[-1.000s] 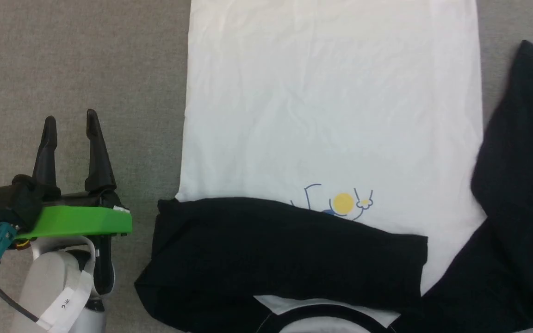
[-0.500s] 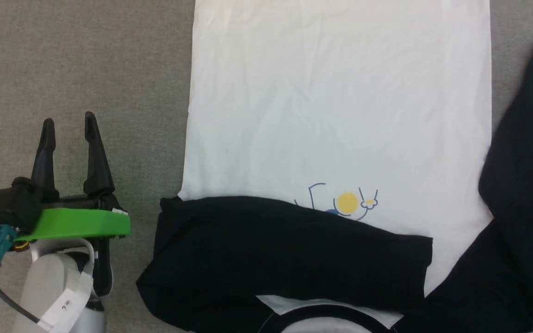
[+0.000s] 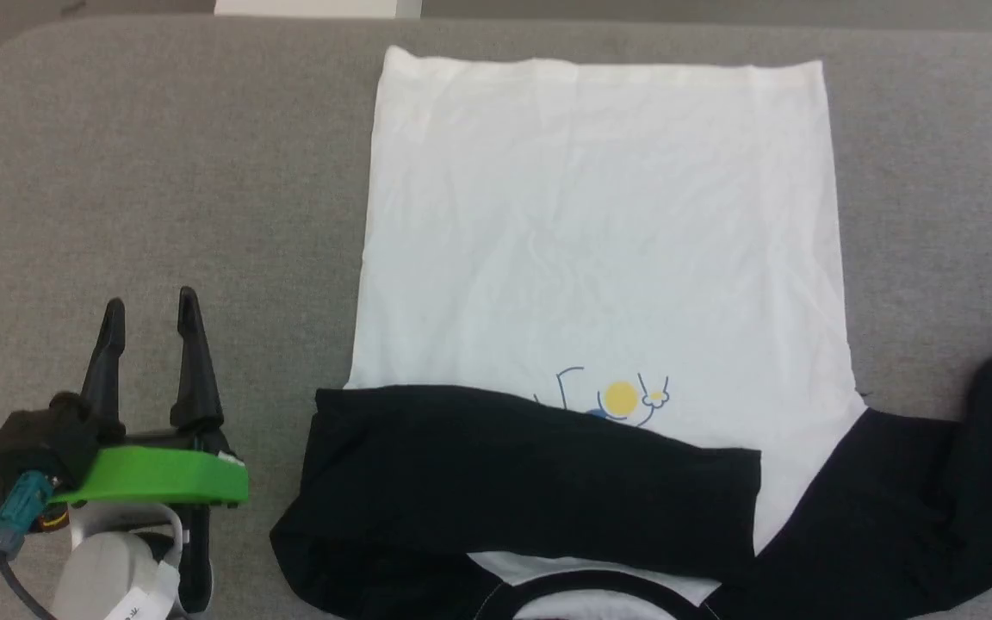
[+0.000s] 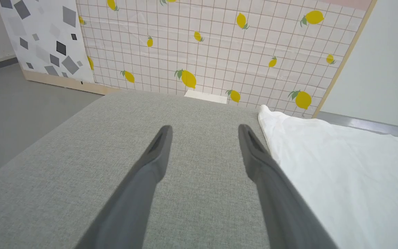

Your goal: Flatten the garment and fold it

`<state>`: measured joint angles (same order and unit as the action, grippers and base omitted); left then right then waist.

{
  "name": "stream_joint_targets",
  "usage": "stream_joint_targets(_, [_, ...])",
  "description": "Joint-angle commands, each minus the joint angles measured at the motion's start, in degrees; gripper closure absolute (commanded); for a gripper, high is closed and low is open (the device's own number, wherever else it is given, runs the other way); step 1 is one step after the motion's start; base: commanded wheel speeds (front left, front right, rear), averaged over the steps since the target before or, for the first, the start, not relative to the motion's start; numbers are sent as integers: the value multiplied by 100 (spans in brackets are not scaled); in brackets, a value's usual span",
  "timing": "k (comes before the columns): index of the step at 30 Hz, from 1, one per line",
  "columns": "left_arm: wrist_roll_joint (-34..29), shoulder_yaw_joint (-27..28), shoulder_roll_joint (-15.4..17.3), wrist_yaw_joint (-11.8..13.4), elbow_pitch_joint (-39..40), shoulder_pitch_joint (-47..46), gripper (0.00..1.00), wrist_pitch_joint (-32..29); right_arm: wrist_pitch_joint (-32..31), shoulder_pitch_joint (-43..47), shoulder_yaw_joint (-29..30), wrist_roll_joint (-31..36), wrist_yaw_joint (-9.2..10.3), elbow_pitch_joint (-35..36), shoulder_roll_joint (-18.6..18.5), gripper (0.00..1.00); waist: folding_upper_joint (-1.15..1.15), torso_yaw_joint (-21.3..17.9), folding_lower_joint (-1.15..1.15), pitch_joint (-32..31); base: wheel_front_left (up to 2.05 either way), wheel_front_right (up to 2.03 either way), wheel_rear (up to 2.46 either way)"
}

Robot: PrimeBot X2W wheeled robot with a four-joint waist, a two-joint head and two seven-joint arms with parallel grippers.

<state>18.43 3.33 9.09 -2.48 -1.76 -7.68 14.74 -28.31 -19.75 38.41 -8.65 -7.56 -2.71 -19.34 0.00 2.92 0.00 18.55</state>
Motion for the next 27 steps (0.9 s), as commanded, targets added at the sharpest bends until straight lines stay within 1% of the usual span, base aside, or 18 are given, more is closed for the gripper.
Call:
stream_joint_targets(1, [-93, 33, 9, -30, -11, 121, 0, 26, -46, 259, 51, -52, 8, 306, 134, 100, 0, -112, 0, -339, 0, 0, 0])
stream_joint_targets(4, [-79, 64, 17, -26, 9, 224, 0, 26, -150, 742, 118, -147, 8, 1123, 444, 100, 0, -162, 0, -461, 0, 0, 0])
stream_joint_targets(8, [-37, 108, 9, -8, 35, 356, 0, 26, -337, 1317, -195, -300, 8, 2341, 856, 100, 0, -234, 0, -614, 0, 0, 0])
stream_joint_targets(12, [-19, 94, 10, -2, 27, 433, 0, 20, -525, 1716, -877, -394, 8, 3349, 1079, 100, 0, -267, 0, -727, 0, 0, 0])
stream_joint_targets(15, [-8, 75, 23, -5, 25, 446, 0, 14, -668, 1869, -1668, -377, 8, 3905, 1129, 100, 0, -262, 0, -762, 0, 0, 0])
stream_joint_targets(18, [-10, 54, 38, -4, 14, 450, 0, 13, -806, 1872, -2565, -339, 8, 4225, 1110, 100, 0, -247, 0, -790, 0, 0, 0])
stream_joint_targets(21, [-5, 35, 49, 1, -2, 447, 0, 2, -913, 1738, -3574, -266, 8, 4298, 1035, 100, 0, -220, 0, -799, 0, 0, 0])
stream_joint_targets(24, [8, 14, 49, 4, -18, 431, 0, -2, -946, 1499, -4497, -138, 8, 4078, 1019, 100, 0, -186, 0, -791, 0, 0, 0])
stream_joint_targets(27, [26, -17, 41, -2, -40, 405, 0, -2, -878, 1248, -5336, -20, 8, 3577, 1081, 100, 0, -136, 0, -772, 0, 0, 0])
